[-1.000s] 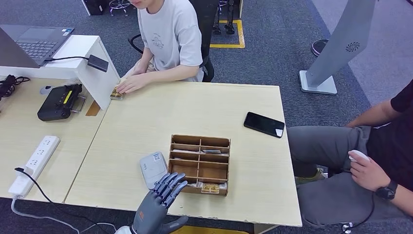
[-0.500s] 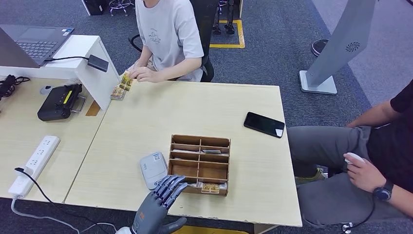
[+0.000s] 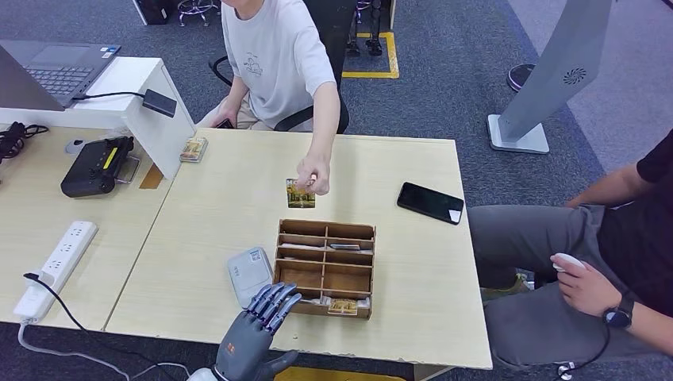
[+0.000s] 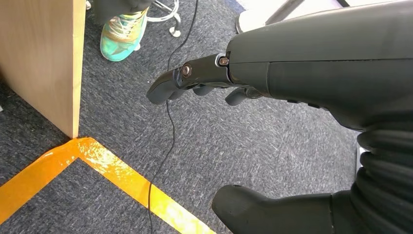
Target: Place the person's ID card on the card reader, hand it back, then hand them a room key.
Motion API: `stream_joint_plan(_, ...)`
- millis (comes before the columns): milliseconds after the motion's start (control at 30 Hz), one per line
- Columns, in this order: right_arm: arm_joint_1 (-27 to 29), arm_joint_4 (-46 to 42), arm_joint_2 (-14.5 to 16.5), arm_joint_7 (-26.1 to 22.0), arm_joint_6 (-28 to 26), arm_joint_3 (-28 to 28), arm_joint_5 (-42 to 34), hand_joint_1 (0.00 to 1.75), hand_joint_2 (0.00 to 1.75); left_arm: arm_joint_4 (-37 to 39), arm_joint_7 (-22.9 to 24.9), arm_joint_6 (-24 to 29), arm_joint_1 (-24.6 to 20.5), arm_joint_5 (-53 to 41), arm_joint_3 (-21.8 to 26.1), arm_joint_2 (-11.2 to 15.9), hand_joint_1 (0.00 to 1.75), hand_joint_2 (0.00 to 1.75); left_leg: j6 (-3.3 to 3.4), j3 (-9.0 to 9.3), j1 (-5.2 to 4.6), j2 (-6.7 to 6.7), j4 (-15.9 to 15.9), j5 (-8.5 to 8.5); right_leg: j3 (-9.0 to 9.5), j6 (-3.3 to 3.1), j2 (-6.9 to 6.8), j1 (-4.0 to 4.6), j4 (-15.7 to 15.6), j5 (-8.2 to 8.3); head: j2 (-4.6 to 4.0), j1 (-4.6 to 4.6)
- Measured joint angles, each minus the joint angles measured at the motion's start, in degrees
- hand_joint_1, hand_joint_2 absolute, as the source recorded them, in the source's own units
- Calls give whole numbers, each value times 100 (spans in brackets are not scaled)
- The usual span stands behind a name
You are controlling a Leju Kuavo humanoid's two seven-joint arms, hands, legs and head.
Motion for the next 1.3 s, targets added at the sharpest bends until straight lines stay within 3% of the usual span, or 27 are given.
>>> stream_joint_plan(500,-4,-2,0,68,78,74,-13,0,175,133,72,1,-54,-88,80,0,0,175,0,0,0,0,0,0,0,0,0,0,0,0,0,0)
stream_joint_plan(833,-4,-2,0,62,85,126,-75,0,175,129,-231,8,-10,-544,709,-137,0,175,0,0,0,0,0,0,1,0,0,0,1,0,0,0)
stream_joint_plan(1300,-4,-2,-6,68,68,205,-103,0,175,130,-296,10,4,-485,933,-209,0,175,0,0,0,0,0,0,2,0,0,0,1,0,0,0)
